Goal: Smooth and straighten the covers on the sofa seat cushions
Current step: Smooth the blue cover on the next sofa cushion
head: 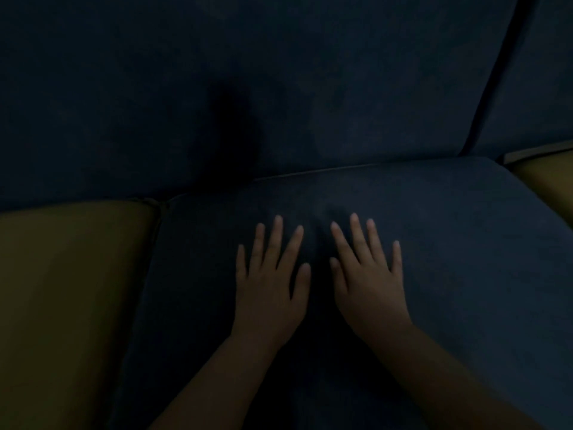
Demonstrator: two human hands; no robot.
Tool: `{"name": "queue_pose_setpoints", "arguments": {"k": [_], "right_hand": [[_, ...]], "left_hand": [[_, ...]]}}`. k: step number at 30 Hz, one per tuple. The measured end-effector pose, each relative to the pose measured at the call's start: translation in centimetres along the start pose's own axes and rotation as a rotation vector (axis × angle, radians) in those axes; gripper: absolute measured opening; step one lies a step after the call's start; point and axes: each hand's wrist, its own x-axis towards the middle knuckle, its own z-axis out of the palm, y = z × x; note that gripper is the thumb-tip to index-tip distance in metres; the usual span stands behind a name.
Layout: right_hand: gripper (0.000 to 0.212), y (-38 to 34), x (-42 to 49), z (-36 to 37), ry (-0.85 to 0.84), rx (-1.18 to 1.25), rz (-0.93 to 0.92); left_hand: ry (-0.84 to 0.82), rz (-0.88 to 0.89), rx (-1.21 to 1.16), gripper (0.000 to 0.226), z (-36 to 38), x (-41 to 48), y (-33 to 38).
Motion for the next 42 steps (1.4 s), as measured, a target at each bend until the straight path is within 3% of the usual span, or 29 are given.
{"name": "queue_pose_setpoints", "arguments": {"k": [3,5,10,15,24,28,30,42], "right_hand": [[0.056,-5.1,0.6,-1.2,0.165,0.120,-0.087],[0.056,-7.6,0.3,-0.5,0.181,0.158,-0.120],[0.054,-8.8,-2.9,6.3,-0.054,-0.044,-0.140],[0.056,-9.5,-2.8,6.8,-0.087,-0.120,-0.094],[0.056,-18.7,-0.2,1.3,0.200,0.153,-0.205],[0.055,-18.6,-3.5,6.4,-0.010,0.018,-0.253],[0.055,-17.8,-4.4,8.3,-0.105,-0.060,-0.246],[0.055,-18.1,-4.5,8.1,-0.083,-0.100,-0.219]], "left_hand": [[0.152,-0.022,0.011,0.057,-3.1,0.0,-2.6],[0.161,-0.094,0.031,0.059,-3.5,-1.0,-5.4],[-0.153,-0.263,0.075,0.063,-0.5,-6.1,-11.8],[-0.208,-0.258,0.040,0.067,-1.3,-5.9,-12.4],[0.156,-0.164,-0.079,0.058,-6.8,-4.1,-14.6],[-0.073,-0.231,-0.062,0.060,-1.8,-8.6,-16.6],[-0.111,-0.257,-0.045,0.058,-0.3,-9.9,-17.0],[-0.172,-0.239,-0.045,0.060,-1.5,-9.8,-16.7]]}}
